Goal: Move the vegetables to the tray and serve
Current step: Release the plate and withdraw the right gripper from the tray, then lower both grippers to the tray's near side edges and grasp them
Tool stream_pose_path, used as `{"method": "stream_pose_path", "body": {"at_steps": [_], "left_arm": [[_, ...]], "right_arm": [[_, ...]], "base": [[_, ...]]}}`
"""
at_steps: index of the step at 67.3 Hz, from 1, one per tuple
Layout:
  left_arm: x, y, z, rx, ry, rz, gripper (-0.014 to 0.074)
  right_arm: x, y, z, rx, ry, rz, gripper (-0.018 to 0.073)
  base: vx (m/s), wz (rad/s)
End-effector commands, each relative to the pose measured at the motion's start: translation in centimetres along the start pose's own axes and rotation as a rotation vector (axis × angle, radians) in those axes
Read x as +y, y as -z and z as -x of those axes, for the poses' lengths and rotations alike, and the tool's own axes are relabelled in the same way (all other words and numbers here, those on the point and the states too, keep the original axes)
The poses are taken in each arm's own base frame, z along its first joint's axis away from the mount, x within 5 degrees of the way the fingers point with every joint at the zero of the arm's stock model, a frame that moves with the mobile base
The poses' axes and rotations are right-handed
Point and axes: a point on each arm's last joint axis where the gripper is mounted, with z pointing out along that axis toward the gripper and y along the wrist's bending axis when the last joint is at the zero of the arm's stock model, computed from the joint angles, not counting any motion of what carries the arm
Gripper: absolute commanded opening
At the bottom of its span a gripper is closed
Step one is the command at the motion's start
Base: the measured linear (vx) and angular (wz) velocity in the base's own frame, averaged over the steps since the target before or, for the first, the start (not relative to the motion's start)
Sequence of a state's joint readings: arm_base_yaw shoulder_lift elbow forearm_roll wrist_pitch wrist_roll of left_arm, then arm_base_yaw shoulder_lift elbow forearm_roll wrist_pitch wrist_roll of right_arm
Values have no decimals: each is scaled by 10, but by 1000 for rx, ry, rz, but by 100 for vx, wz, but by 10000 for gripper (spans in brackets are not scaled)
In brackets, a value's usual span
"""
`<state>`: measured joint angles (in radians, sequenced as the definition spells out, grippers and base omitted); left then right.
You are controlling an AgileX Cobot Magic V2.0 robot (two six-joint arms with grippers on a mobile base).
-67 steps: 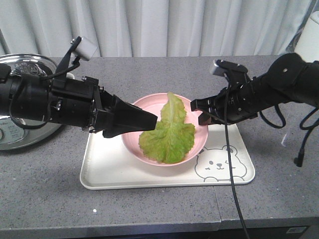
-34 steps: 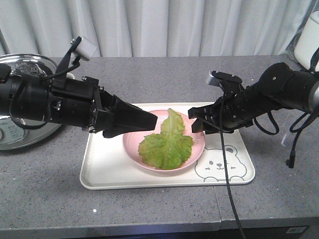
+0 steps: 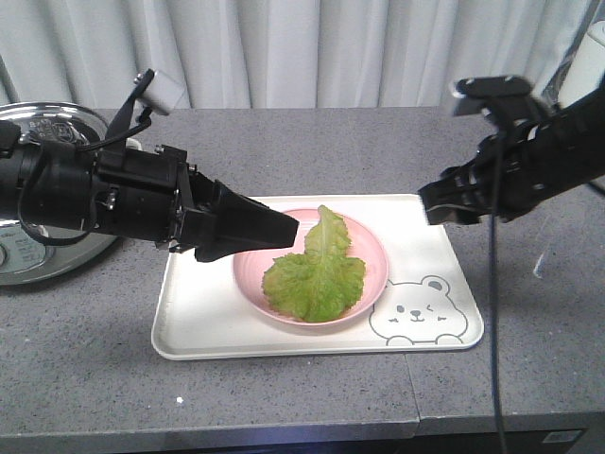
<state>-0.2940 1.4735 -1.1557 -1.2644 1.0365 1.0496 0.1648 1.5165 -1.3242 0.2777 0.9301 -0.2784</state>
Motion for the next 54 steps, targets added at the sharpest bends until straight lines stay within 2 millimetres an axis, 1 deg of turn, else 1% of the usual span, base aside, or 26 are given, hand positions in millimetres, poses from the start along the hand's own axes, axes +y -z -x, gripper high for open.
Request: {"method": "stream_pose_path", "body": {"at_steps": [1, 5, 10, 16, 22, 29, 35, 41, 46, 54], "left_arm": [[-17, 10, 15, -88, -18, -35, 535], [-17, 10, 15, -88, -18, -35, 535], [-17, 10, 16, -90, -17, -37, 535], [-19, 10, 17, -108, -2, -54, 535], [-21, 10, 16, -92, -6, -75, 535], [-21, 11, 11, -33, 16, -56, 526], [-21, 17, 6, 21, 50, 35, 511], [-21, 28, 3, 57, 45, 189, 491], [-25, 41, -1, 72, 60, 307, 475], [-28, 54, -18, 66, 74, 435, 459]], "right_arm": [[5, 49, 0, -108, 14, -59, 326], [8, 67, -6, -121, 21, -76, 313], [12, 82, -14, -142, 25, -92, 300], [14, 88, -28, -162, 21, -96, 287], [14, 84, -44, -169, 19, -105, 279], [12, 78, -55, -167, 17, -128, 277], [10, 73, -60, -145, 3, -147, 277], [7, 72, -61, -141, -12, -169, 277], [-3, 74, -62, -146, -54, -194, 277], [-30, 75, -67, -119, -144, -225, 277]], "base": [[0, 0], [0, 0], [0, 0], [0, 0], [0, 0], [0, 0], [0, 0], [0, 0], [0, 0], [0, 0]]}}
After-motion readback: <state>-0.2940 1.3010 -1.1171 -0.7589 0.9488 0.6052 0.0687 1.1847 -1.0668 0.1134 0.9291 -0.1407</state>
